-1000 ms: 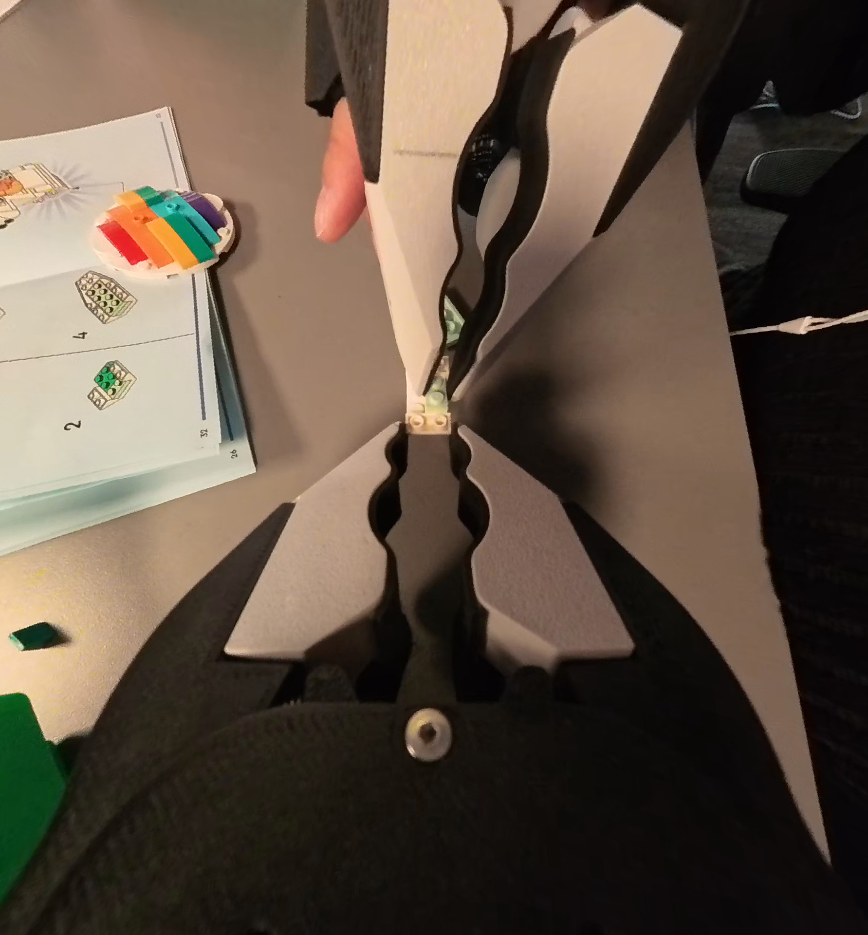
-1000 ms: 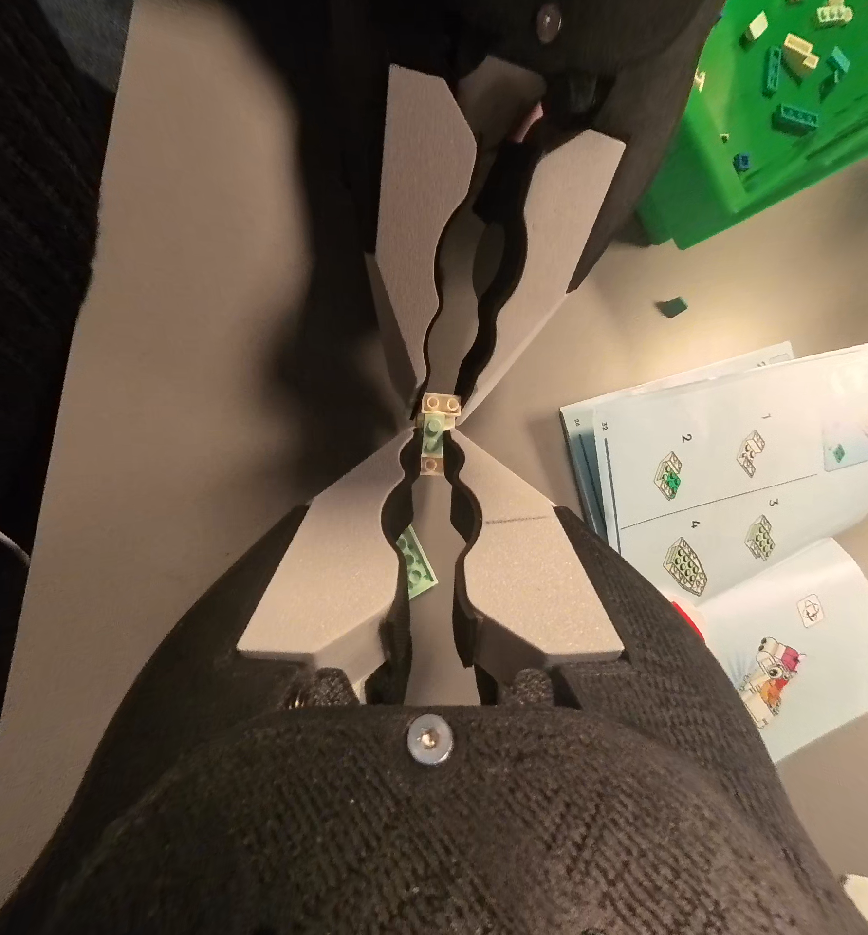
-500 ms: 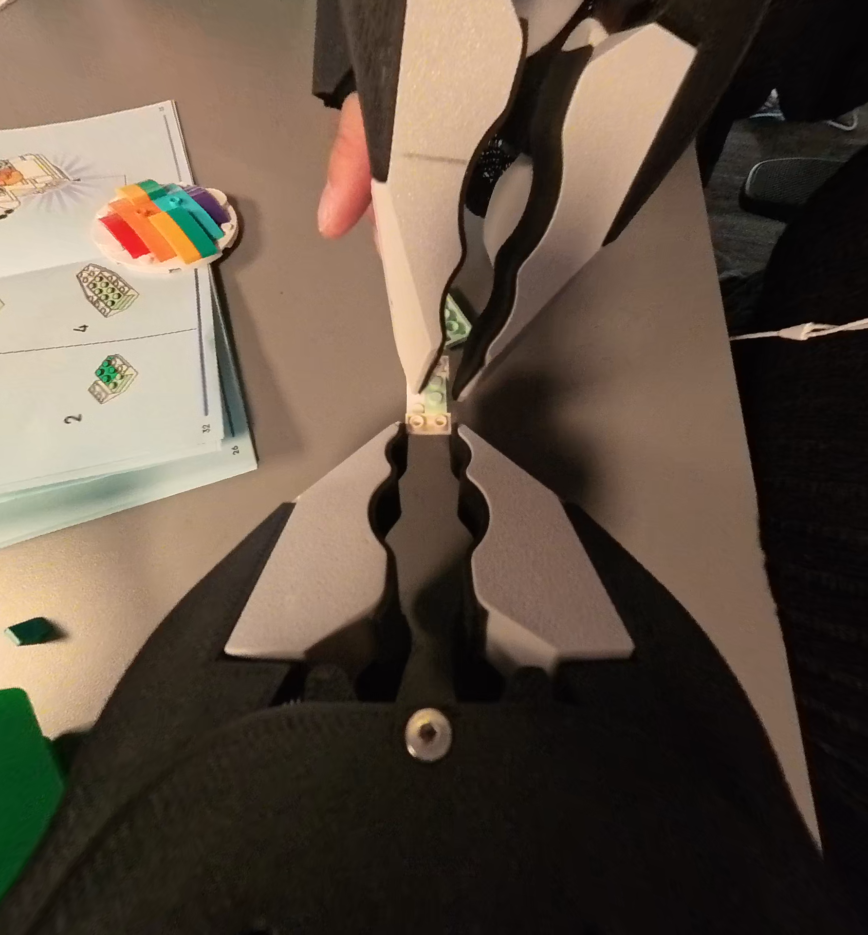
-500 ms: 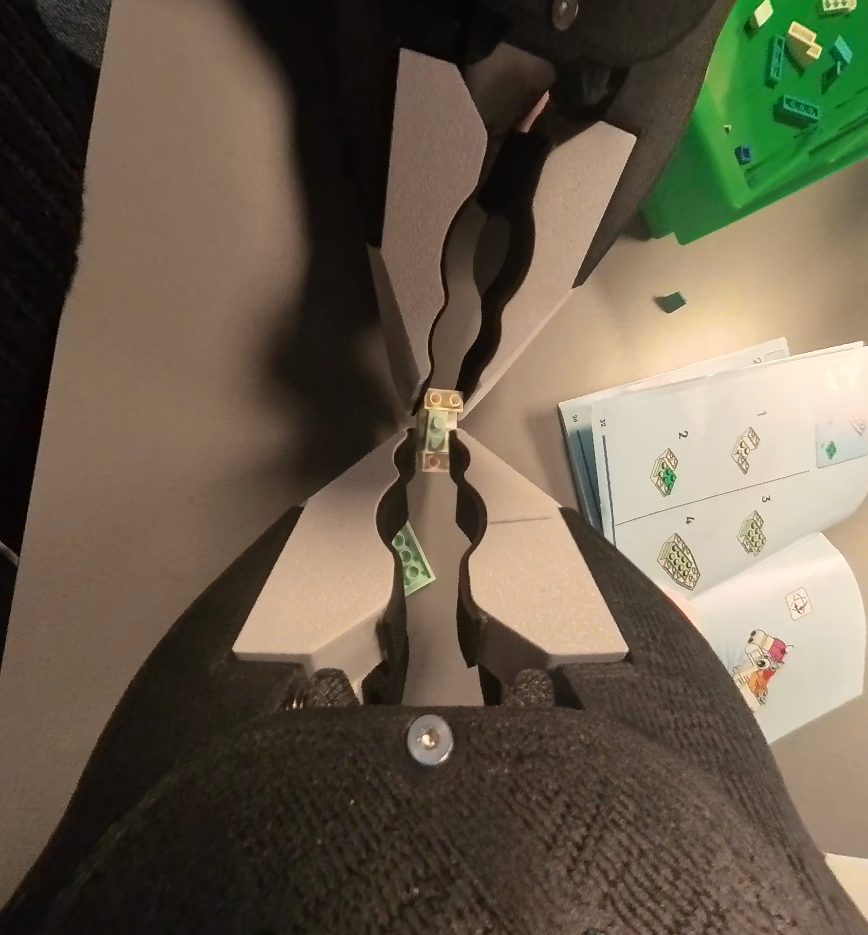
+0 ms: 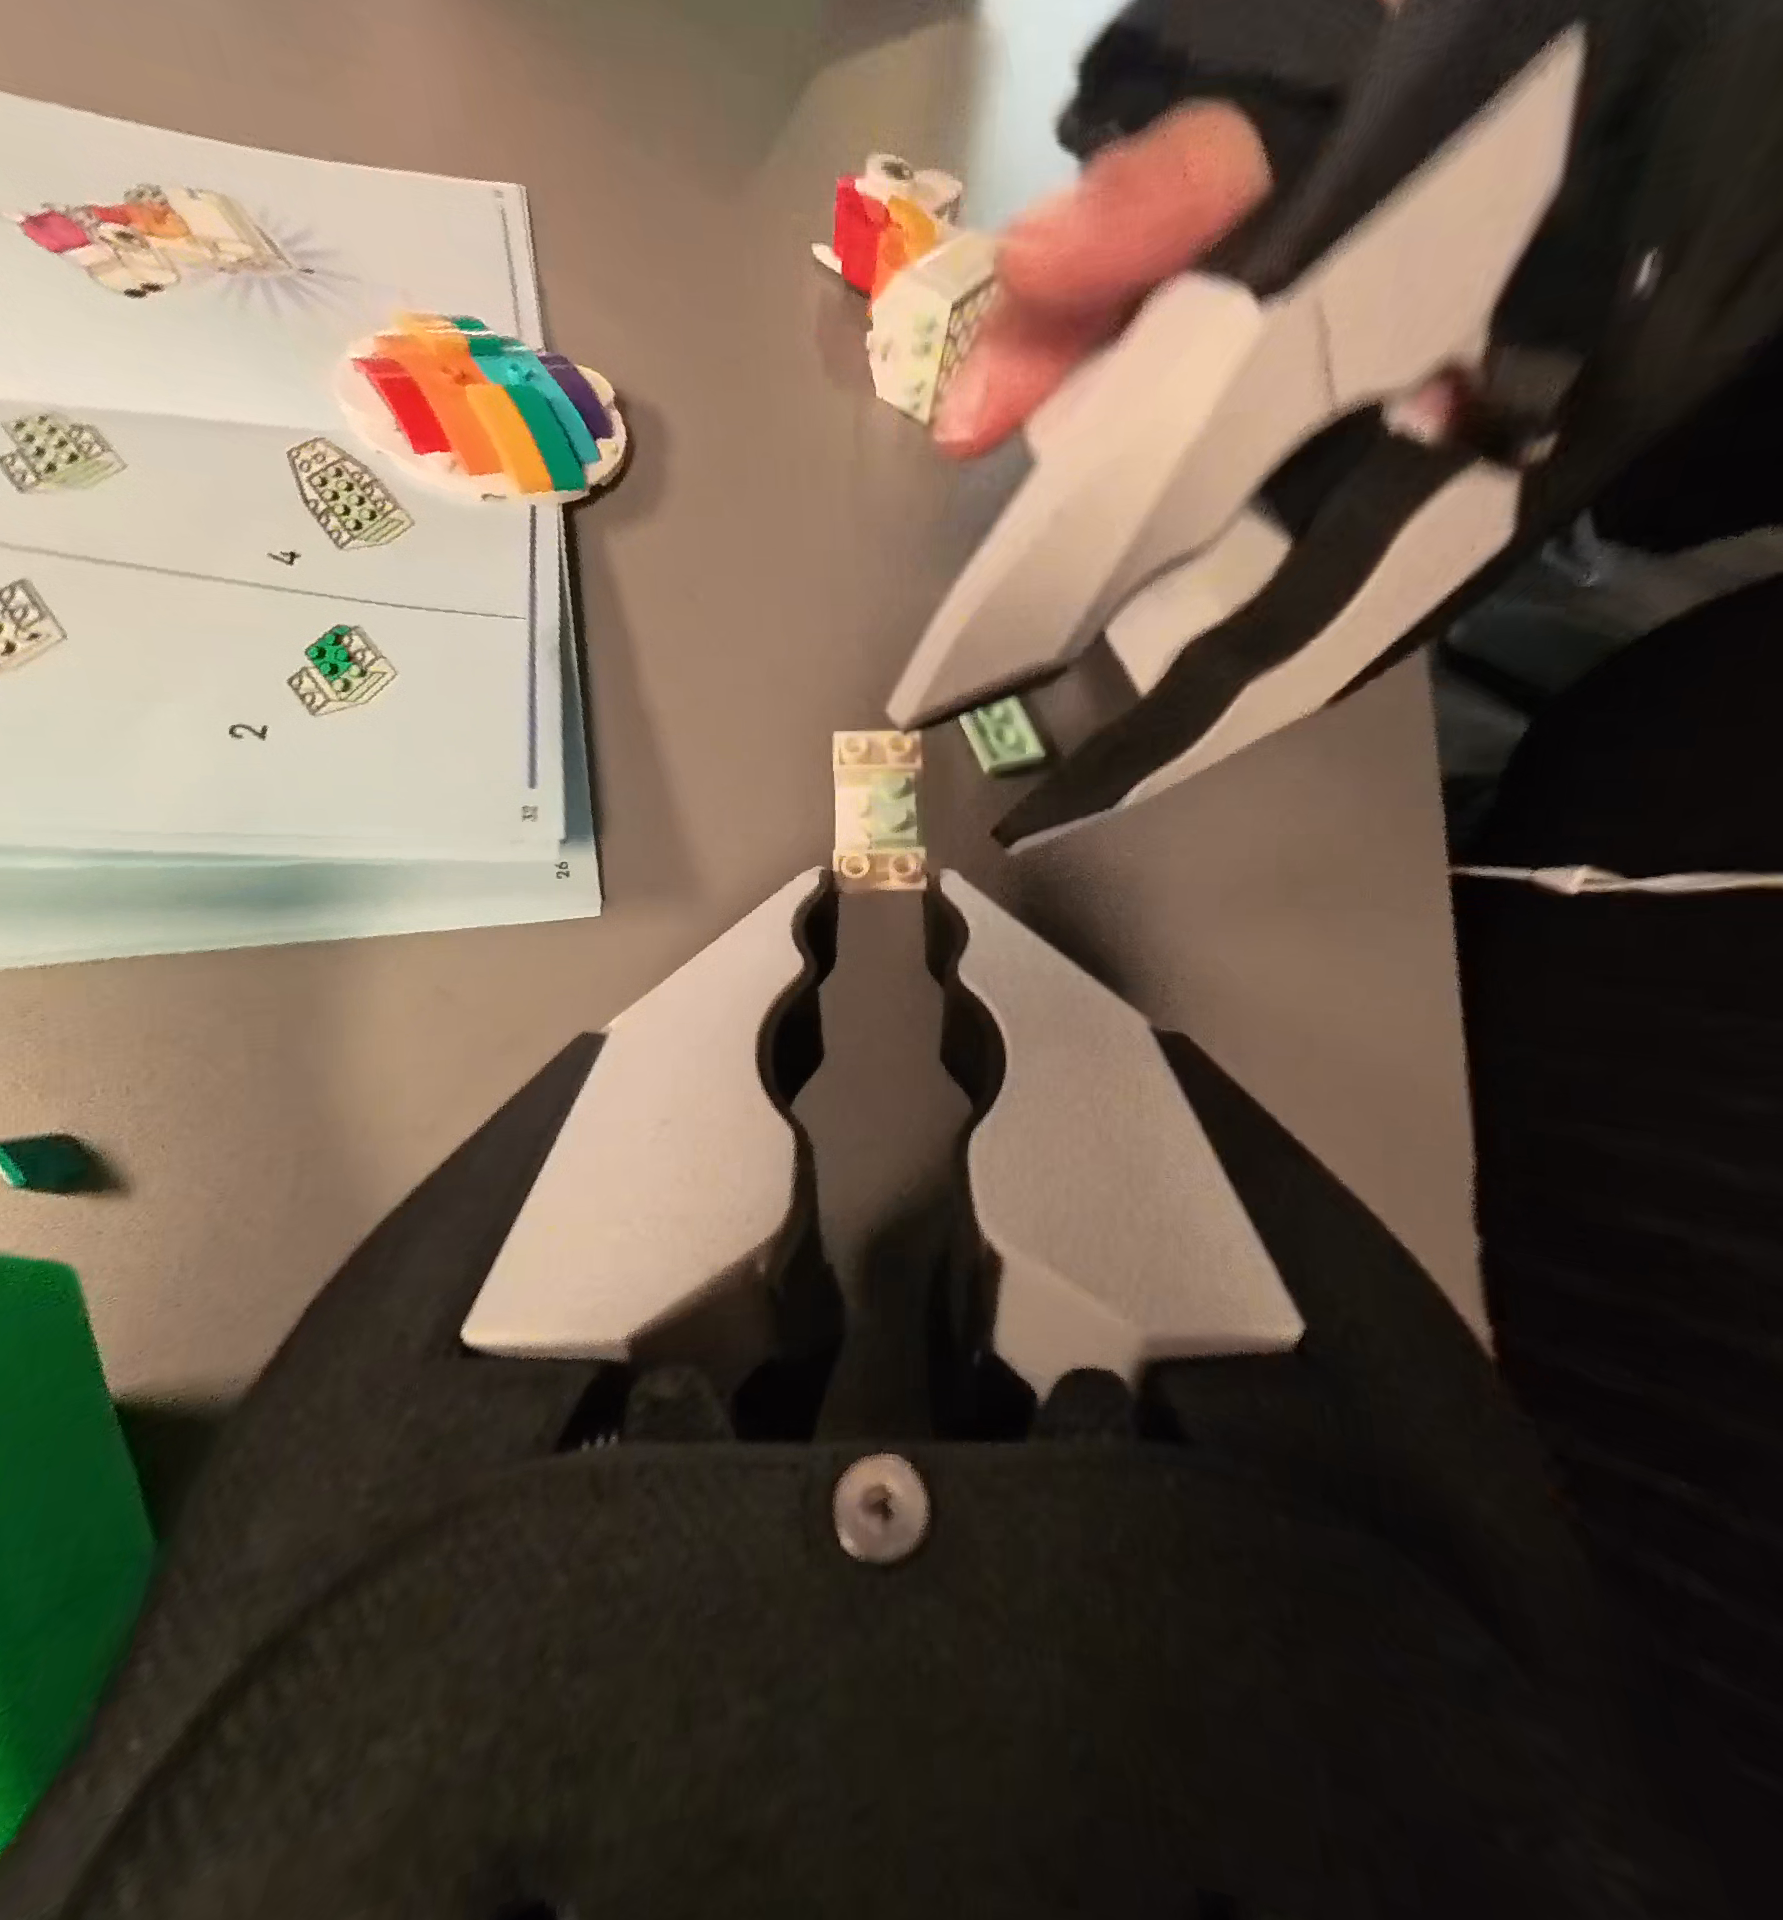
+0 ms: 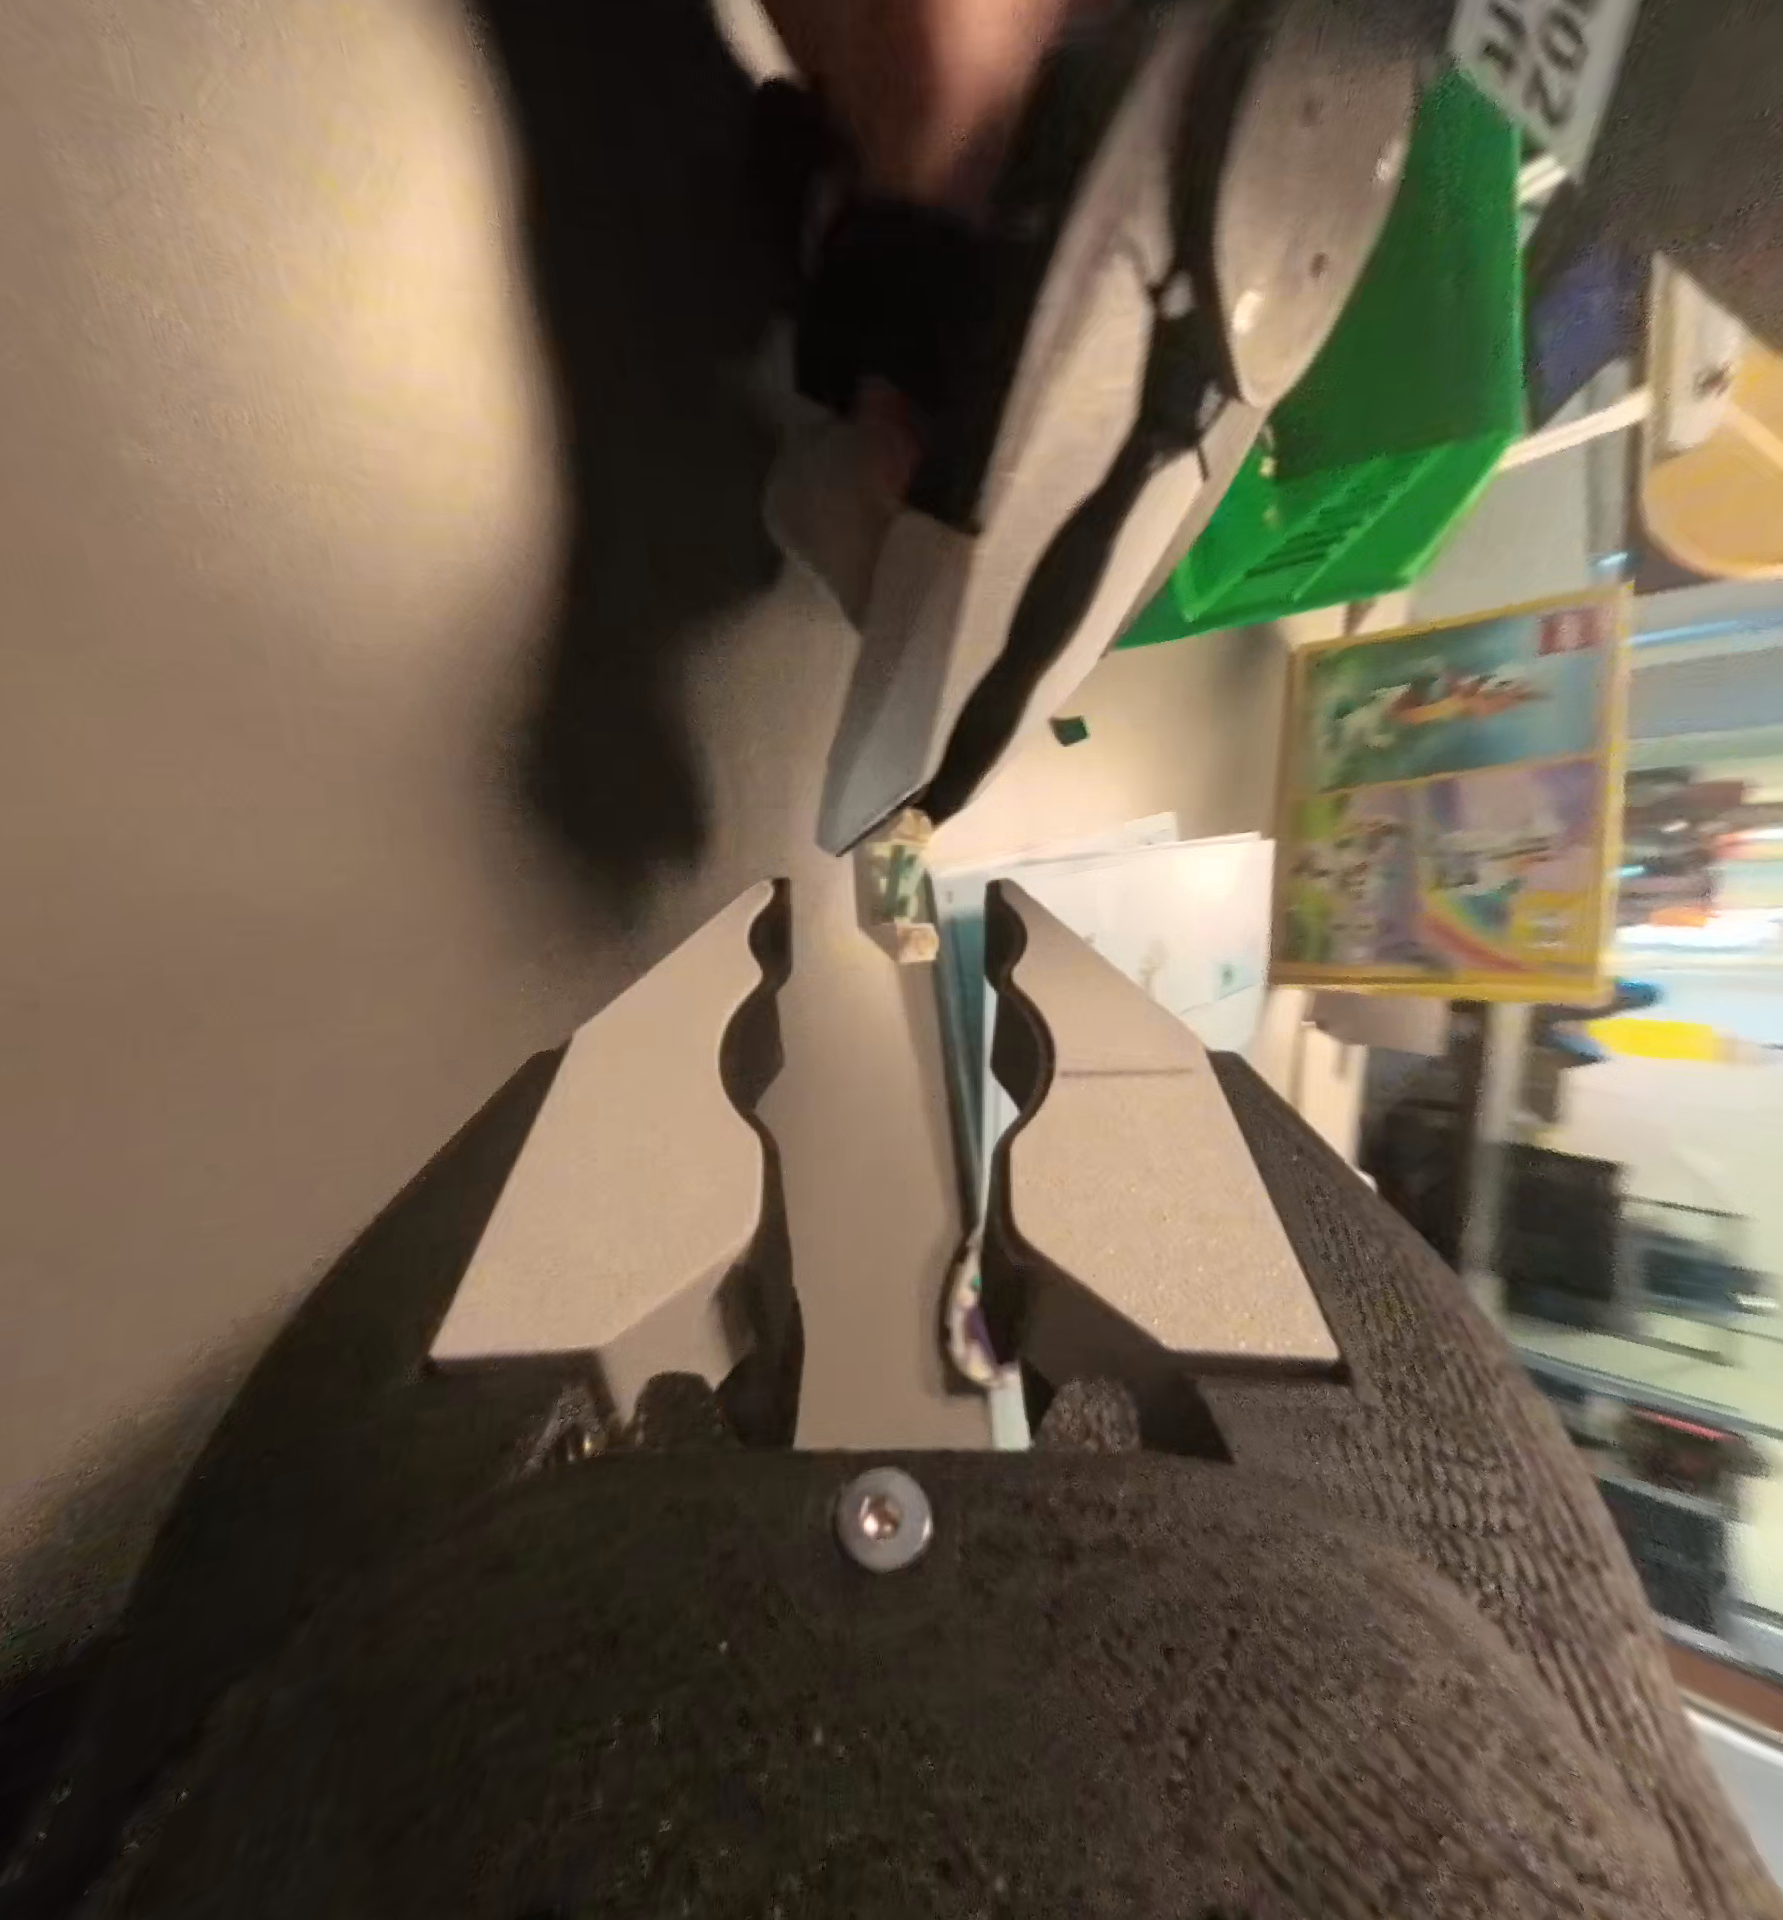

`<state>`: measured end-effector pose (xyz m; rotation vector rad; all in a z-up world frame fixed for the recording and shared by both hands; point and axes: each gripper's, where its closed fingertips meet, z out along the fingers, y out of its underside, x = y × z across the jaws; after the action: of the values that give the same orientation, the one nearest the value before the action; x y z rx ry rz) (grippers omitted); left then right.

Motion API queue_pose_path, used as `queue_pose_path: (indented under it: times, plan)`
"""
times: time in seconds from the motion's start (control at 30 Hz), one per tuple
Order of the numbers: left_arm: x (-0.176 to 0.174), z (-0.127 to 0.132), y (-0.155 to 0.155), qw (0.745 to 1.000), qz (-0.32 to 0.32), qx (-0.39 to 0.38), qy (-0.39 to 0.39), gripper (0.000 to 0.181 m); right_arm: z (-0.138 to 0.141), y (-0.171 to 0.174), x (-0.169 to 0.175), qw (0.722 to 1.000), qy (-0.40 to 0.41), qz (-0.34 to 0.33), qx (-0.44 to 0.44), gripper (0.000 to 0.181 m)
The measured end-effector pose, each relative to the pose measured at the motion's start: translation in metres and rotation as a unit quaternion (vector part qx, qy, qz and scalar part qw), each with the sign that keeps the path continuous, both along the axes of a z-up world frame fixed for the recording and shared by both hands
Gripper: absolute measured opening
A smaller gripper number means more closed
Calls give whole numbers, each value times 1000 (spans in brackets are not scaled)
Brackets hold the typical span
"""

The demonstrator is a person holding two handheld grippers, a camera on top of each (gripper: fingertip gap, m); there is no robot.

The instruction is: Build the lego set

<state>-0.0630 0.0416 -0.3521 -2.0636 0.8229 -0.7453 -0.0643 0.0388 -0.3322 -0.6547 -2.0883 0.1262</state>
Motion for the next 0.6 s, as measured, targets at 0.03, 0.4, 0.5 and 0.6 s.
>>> queue_pose_path:
  times: [0.03,0.4,0.5,0.6]
  plan:
    - [-1,2,1,1000,4,-9,-14,16,-1,0,-1,999,6,6,33,38]
    - [-1,9,1,998,11,-31,-57,15,-8,11,-13,979,40,17,199,25]
    - [0,10,0,997,10,-35,-64,15,-4,10,-15,974,57,22,217,13]
    - [0,11,0,996,12,-43,-75,15,0,10,-16,968,70,27,238,8]
